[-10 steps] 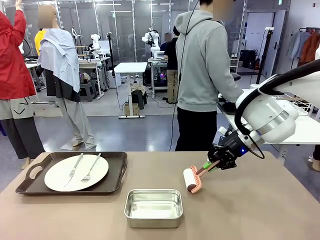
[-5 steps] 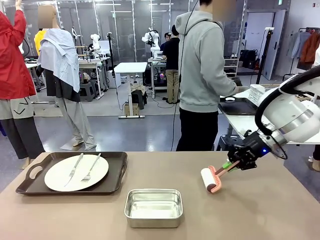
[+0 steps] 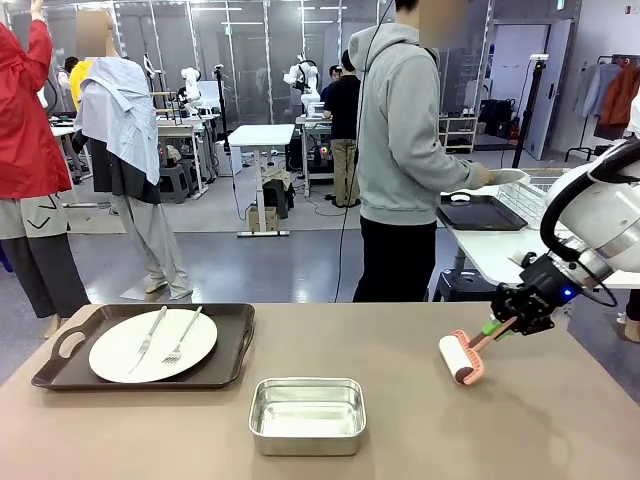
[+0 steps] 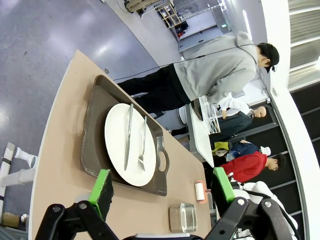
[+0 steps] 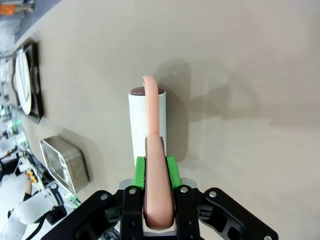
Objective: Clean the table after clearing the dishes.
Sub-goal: When the left (or right) Handle tray is removed, use the left hand (or right hand) to clean the left (or right) side of the table with the Lint Roller.
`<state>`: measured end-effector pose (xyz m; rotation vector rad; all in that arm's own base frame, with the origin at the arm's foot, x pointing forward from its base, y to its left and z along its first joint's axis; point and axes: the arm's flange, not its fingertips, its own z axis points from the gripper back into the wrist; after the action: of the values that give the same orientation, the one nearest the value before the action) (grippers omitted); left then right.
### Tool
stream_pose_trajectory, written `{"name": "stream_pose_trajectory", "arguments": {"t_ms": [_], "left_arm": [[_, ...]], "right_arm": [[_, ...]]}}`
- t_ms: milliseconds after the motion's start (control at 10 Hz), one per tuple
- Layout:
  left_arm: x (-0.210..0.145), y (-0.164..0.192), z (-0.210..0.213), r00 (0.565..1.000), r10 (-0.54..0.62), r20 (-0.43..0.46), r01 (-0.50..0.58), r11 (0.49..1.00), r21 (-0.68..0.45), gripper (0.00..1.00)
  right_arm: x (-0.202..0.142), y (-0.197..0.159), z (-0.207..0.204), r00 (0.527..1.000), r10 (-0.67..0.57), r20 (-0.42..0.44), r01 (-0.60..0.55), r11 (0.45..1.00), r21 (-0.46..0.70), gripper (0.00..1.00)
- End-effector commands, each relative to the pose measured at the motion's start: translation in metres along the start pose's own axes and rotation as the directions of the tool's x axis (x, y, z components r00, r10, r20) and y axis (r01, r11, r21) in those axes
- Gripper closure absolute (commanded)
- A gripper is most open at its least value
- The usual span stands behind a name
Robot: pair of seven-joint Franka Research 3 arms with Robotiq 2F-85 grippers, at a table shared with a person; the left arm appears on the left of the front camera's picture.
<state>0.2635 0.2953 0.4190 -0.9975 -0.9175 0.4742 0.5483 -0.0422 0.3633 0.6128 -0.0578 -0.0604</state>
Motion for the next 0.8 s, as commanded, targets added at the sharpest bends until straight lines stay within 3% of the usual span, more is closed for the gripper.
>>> {"name": "stream_pose_trajectory", "arguments": {"t_ms": [0, 400, 700], "left_arm": [[0.001, 0.000, 0.002, 1.000, -0.001, 0.009, 0.001, 1.000, -0.019, 0.00], [0.001, 0.000, 0.002, 1.000, -0.001, 0.009, 0.001, 1.000, -0.019, 0.00], [0.001, 0.000, 0.002, 1.000, -0.001, 0.009, 0.001, 1.000, -0.019, 0.00]], "right_arm": [[-0.010, -0.020, -0.003, 0.997, -0.074, 0.004, 0.073, 0.973, -0.220, 0.79], [-0.014, -0.016, 0.020, 0.983, -0.174, 0.061, 0.182, 0.873, -0.452, 0.79], [-0.027, 0.016, 0.046, 0.984, -0.105, 0.141, 0.163, 0.845, -0.509, 0.79]]}}
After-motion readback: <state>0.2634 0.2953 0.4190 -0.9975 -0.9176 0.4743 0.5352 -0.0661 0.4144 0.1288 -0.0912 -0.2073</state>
